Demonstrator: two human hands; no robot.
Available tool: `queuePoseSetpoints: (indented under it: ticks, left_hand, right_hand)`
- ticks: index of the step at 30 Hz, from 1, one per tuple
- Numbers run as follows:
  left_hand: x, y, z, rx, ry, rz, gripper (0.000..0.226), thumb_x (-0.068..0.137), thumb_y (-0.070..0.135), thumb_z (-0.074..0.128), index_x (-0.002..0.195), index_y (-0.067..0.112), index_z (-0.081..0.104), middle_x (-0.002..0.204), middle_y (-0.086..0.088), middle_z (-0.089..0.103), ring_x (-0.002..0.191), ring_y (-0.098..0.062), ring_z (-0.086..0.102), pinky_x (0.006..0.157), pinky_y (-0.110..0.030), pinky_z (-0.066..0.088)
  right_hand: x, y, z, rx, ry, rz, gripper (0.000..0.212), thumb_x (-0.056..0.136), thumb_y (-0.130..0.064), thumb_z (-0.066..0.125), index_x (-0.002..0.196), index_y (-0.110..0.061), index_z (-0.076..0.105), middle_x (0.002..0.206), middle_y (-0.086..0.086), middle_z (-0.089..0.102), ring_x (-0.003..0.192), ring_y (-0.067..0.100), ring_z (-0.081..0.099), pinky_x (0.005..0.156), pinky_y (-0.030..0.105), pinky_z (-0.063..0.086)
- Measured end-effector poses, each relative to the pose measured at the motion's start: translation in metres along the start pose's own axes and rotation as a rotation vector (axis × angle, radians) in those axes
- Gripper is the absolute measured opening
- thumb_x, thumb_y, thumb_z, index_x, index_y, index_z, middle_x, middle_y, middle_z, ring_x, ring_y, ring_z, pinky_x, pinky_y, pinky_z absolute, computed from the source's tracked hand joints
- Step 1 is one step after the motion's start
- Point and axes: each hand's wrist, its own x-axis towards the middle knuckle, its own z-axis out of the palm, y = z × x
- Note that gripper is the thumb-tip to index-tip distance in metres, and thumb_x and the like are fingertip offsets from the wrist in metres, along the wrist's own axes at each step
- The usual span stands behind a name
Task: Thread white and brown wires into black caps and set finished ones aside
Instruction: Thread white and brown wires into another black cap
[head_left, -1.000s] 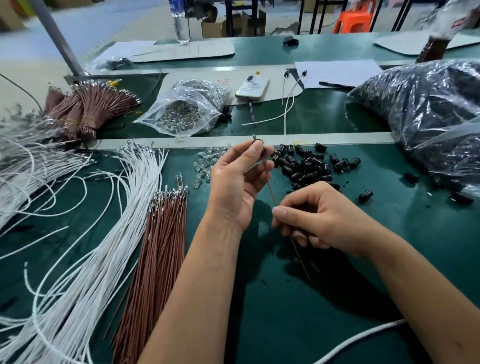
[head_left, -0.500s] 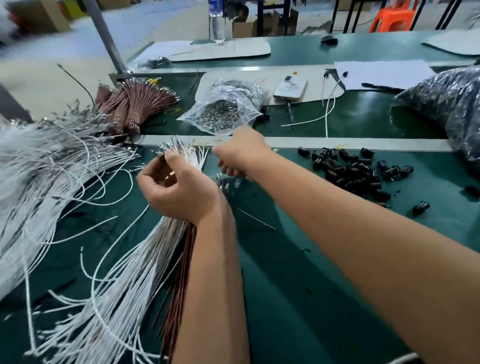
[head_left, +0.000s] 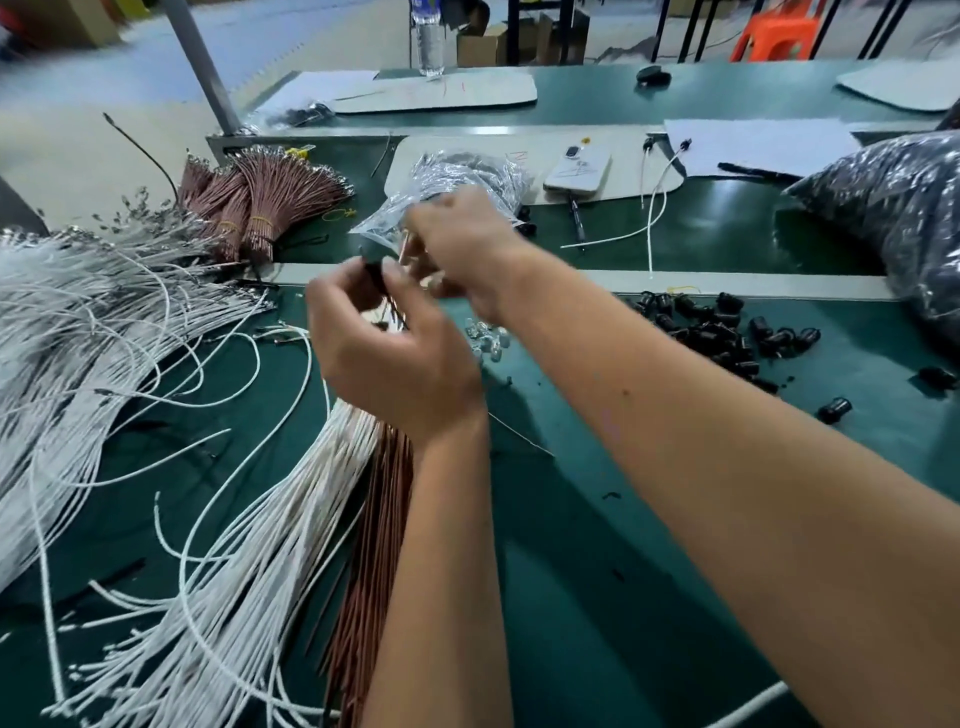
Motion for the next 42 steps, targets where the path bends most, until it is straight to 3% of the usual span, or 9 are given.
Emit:
queuePoseSetpoints:
  ticks: [4,7,10,14,18,21,26,34,42]
  left_hand:
    - [-0.020,0.011,0.008,0.096,-0.263,0.182,0.008,0.089,0.017,0.066,0.092,0.011,0.063,0.085,0.005,0.064,0.076,-0.013,0.060,0.069,-0.016,0.042]
    - [-0.036,0.011,0.014,0.172,-0.571,0.146,0.011,0.090,0.023,0.068,0.094,0.014,0.063,0.084,0.004,0.068,0.074,-0.016,0.064,0.070,-0.028,0.054]
    - [-0.055,0.016,0.019,0.041,-0.933,-0.004,0.011,0.089,0.021,0.074,0.089,0.012,0.068,0.080,0.002,0.071,0.068,-0.020,0.069,0.067,-0.037,0.058]
    - [-0.081,0.028,0.024,-0.166,-1.223,-0.313,0.005,0.090,0.010,0.074,0.088,0.007,0.070,0.076,-0.006,0.073,0.051,-0.014,0.062,0.049,-0.022,0.048]
    - [-0.098,0.044,0.028,-0.598,-1.128,-1.101,0.006,0.097,0.004,0.061,0.091,0.003,0.062,0.074,-0.007,0.065,0.053,-0.008,0.051,0.047,-0.014,0.042]
    - [-0.100,0.042,0.031,-0.809,-0.989,-1.427,0.009,0.100,0.005,0.055,0.092,0.002,0.058,0.077,-0.008,0.060,0.055,-0.006,0.053,0.047,-0.010,0.044]
    - [-0.107,0.040,0.032,-0.762,-0.918,-1.416,0.006,0.098,0.006,0.057,0.092,0.007,0.057,0.079,-0.007,0.058,0.059,-0.008,0.056,0.053,-0.012,0.046]
    - [-0.107,0.040,0.031,-0.807,-0.922,-1.470,0.006,0.096,0.003,0.059,0.095,0.007,0.055,0.081,-0.009,0.058,0.059,-0.008,0.059,0.052,-0.013,0.050]
    - [-0.100,0.033,0.030,-0.716,-0.987,-1.245,0.009,0.093,-0.004,0.061,0.094,0.003,0.056,0.085,-0.016,0.065,0.068,-0.020,0.071,0.065,-0.022,0.060]
  right_hand:
    - [-0.027,-0.017,-0.080,0.357,0.136,-0.154,0.012,0.106,-0.006,0.039,0.104,-0.001,0.050,0.071,0.012,0.071,0.049,0.015,0.059,0.040,0.024,0.038]
    - [-0.039,-0.001,-0.143,0.502,0.333,-0.151,0.011,0.107,-0.005,0.039,0.100,-0.003,0.048,0.075,0.011,0.063,0.049,0.012,0.052,0.041,0.021,0.035]
    - [-0.048,0.014,-0.199,0.563,0.524,-0.119,0.012,0.106,-0.004,0.039,0.097,-0.008,0.046,0.077,0.008,0.059,0.049,0.009,0.048,0.041,0.020,0.032]
    - [-0.060,0.032,-0.251,0.611,0.596,-0.137,0.013,0.108,-0.006,0.045,0.095,-0.005,0.049,0.086,0.014,0.064,0.055,0.011,0.054,0.043,0.017,0.038]
    - [-0.094,0.053,-0.256,0.357,0.509,-0.110,0.015,0.104,-0.017,0.061,0.103,-0.002,0.062,0.098,0.014,0.063,0.074,0.017,0.067,0.059,0.022,0.054]
    - [-0.132,0.077,-0.232,-0.021,0.335,-0.057,0.024,0.103,-0.021,0.063,0.089,-0.004,0.071,0.078,0.007,0.069,0.057,0.010,0.060,0.046,0.021,0.046]
    - [-0.163,0.092,-0.187,-0.163,0.013,0.033,0.029,0.098,-0.024,0.071,0.089,0.003,0.074,0.071,0.008,0.069,0.050,0.012,0.054,0.037,0.020,0.039]
    - [-0.160,0.101,-0.167,-0.063,0.038,0.005,0.018,0.092,-0.016,0.077,0.079,-0.006,0.069,0.057,0.002,0.056,0.042,0.008,0.041,0.034,0.017,0.027]
    - [-0.156,0.099,-0.185,0.172,-0.044,0.033,0.024,0.101,-0.002,0.054,0.078,-0.008,0.058,0.059,0.000,0.052,0.043,0.006,0.037,0.034,0.015,0.019]
